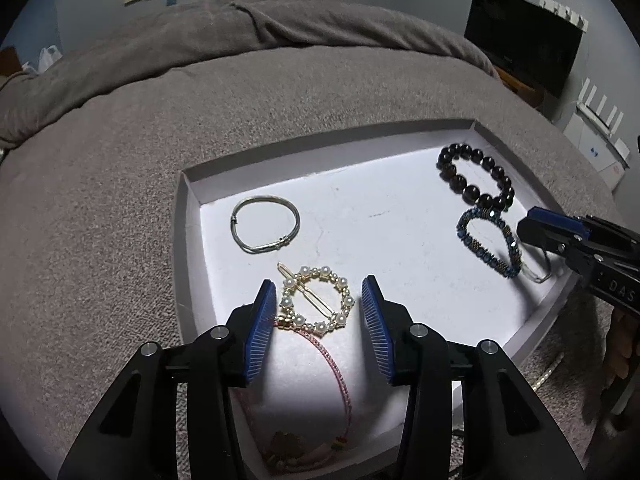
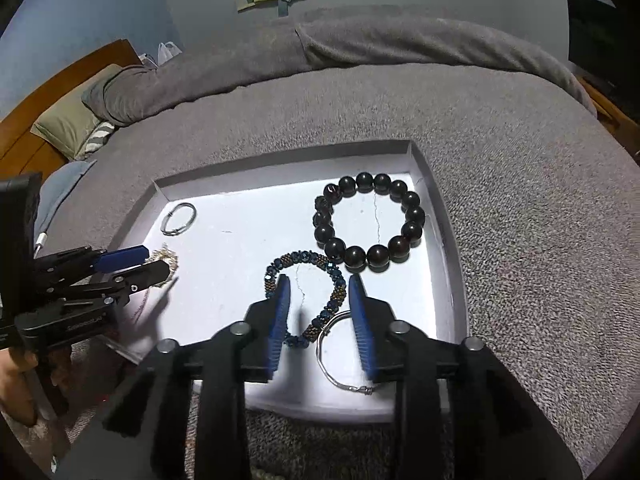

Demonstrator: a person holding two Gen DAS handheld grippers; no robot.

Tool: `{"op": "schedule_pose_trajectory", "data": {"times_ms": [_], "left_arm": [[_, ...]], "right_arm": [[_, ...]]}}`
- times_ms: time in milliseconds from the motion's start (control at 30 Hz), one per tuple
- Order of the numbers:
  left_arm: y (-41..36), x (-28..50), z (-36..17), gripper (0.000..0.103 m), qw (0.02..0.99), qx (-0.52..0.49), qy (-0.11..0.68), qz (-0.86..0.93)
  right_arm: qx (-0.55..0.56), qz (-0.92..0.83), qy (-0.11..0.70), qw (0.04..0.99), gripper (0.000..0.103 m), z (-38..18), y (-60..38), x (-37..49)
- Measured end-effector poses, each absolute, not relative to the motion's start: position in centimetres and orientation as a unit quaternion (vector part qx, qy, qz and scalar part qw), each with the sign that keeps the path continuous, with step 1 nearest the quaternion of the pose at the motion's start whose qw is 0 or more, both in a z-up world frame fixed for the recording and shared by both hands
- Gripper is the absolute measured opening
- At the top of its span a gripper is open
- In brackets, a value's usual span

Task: Organize jewelry
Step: 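Carry the pearl clip and blue bracelet into the box and open both tools, then withdraw both tools from the box toward the remaining jewelry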

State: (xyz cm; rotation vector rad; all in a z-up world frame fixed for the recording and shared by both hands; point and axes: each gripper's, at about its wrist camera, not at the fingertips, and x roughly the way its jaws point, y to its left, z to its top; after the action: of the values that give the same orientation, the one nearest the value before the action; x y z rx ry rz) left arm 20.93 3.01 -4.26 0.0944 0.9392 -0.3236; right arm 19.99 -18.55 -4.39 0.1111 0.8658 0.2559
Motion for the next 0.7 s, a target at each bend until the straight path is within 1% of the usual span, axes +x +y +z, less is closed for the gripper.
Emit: {"op": "schedule_pose_trajectory", "data": {"times_ms": [67, 100, 133, 167, 233, 300, 400, 500, 567, 700], "left_arm": [[3.0, 20.6, -3.9, 0.048, 0.881, 0.042, 0.446, -0.154], [3.1, 20.4, -3.7, 0.050, 0.882, 0.040, 0.444, -0.154], [3.1, 20.1, -3.5, 0.053, 0.884, 0.039, 0.441, -0.154], [3.1, 19.8, -3.1, 0.057, 0.886, 0.037, 0.436, -0.153], [3.2, 19.3, -2.6, 0.061, 0.888, 0.034, 0.431, -0.156], [3.3, 18.8, -2.1, 0.068, 0.890, 0.028, 0.427, -0.157], [3.5, 17.6, -1.3, 0.076, 0.896, 0.026, 0.417, -0.152], [3.7, 16.2, -0.1, 0.078, 0.905, 0.022, 0.397, -0.151], [3.8, 15.6, 0.6, 0.079, 0.909, 0.021, 0.389, -0.149], [4.0, 13.9, 2.3, 0.088, 0.919, 0.026, 0.368, -0.136]], "right_arm": [[0.054, 0.123, 0.414, 0.900, 0.033, -4.0, -18.7, 19.7], [0.055, 0.123, 0.412, 0.901, 0.034, -3.8, -18.8, 19.5], [0.057, 0.123, 0.409, 0.902, 0.038, -3.6, -18.9, 19.3], [0.058, 0.122, 0.407, 0.903, 0.043, -3.4, -19.1, 19.1], [0.057, 0.120, 0.400, 0.907, 0.046, -2.8, -19.4, 18.6], [0.053, 0.115, 0.392, 0.911, 0.050, -2.4, -19.6, 18.0], [0.053, 0.109, 0.388, 0.914, 0.060, -2.0, -20.0, 17.2], [0.046, 0.103, 0.384, 0.916, 0.070, -1.5, -20.3, 16.4], [0.043, 0.098, 0.380, 0.919, 0.080, -1.1, -20.5, 16.0], [0.029, 0.088, 0.375, 0.922, 0.089, -0.4, -20.7, 15.0]]}}
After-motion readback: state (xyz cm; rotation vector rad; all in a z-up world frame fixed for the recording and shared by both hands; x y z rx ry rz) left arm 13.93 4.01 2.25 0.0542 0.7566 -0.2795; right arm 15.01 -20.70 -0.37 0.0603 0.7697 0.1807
